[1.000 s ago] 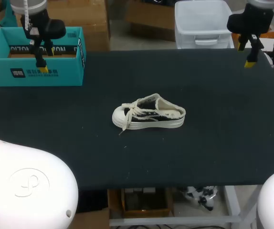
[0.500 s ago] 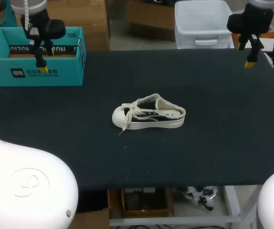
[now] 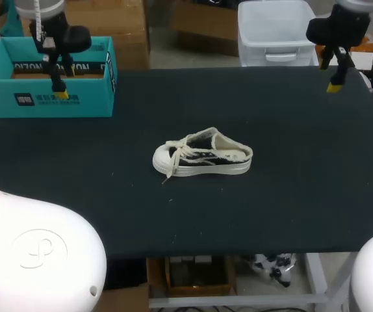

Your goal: Open the shoe tongue, take the insole out of the shoe, put the insole back into the shoe, and pack the shoe into the shoebox

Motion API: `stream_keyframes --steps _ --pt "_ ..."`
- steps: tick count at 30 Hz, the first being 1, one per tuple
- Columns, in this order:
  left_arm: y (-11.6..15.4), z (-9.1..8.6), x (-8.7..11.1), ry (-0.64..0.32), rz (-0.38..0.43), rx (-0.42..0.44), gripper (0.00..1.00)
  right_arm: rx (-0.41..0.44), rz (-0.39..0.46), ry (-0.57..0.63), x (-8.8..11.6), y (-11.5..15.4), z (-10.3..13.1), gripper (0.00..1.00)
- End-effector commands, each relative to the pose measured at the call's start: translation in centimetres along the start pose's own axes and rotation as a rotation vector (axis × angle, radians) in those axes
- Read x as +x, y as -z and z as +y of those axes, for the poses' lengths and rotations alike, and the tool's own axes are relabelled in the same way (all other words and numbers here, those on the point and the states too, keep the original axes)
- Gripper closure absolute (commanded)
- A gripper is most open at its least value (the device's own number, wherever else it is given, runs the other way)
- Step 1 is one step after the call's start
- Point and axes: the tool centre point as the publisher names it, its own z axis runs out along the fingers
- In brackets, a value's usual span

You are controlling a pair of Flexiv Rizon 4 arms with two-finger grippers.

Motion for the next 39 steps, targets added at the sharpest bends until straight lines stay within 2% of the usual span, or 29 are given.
stream_keyframes --steps 1,2,5,6,8,10,12,13,14,29,33,34,35,37,39 --pt "0.0 -1.6 0.9 0.107 0.011 -0.014 0.00 -0.066 -0.017 -0.029 1.0 -1.1 0.7 0.00" --pt "-0.1 -1.8 1.4 0.112 0.011 -0.004 0.00 -0.070 -0.012 -0.053 1.3 -1.5 1.2 0.00" --pt "-0.2 -2.8 2.3 0.231 0.010 -0.023 0.00 -0.118 -0.028 -0.062 2.7 -2.4 2.6 0.00" --pt "-0.3 -3.1 2.5 0.283 0.033 -0.022 0.00 -0.145 -0.036 -0.065 3.2 -2.8 3.2 0.00" --pt "-0.6 -4.0 3.1 0.395 0.024 -0.041 0.00 -0.182 -0.042 -0.086 4.1 -3.5 4.2 0.00" --pt "-0.7 -4.4 3.7 0.423 0.117 0.022 0.00 -0.228 -0.048 -0.111 4.9 -4.1 5.1 0.00" --pt "-1.1 -4.5 3.9 0.570 0.150 0.041 0.00 -0.316 -0.060 -0.134 5.8 -4.8 6.2 0.00" --pt "-1.2 -4.6 4.0 0.603 0.166 0.039 0.00 -0.379 -0.061 -0.131 6.3 -5.2 6.8 0.00" --pt "-1.2 -4.6 4.0 0.603 0.166 0.039 0.00 -0.403 -0.053 -0.123 6.8 -5.5 7.4 0.00" --pt "-1.2 -4.6 4.0 0.603 0.166 0.039 0.00 -0.403 -0.053 -0.123 6.8 -5.5 7.4 0.00" --pt "-2.8 -7.9 5.6 0.871 0.125 0.006 0.00 -0.379 0.008 -0.166 6.0 -7.2 9.2 0.00" --pt "-3.0 -8.3 5.9 0.881 0.128 0.005 0.00 -0.376 0.015 -0.167 6.0 -7.7 9.5 0.00" --pt "-3.5 -8.9 6.5 0.934 0.153 0.005 0.00 -0.400 0.021 -0.163 6.1 -8.6 10.0 0.00" --pt "-4.2 -9.8 7.1 1.056 0.092 0.008 0.00 -0.407 0.036 -0.195 6.3 -10.0 10.7 0.00" --pt "-4.4 -10.4 8.0 1.097 0.100 0.008 0.00 -0.452 0.043 -0.219 6.6 -11.2 11.2 0.00"
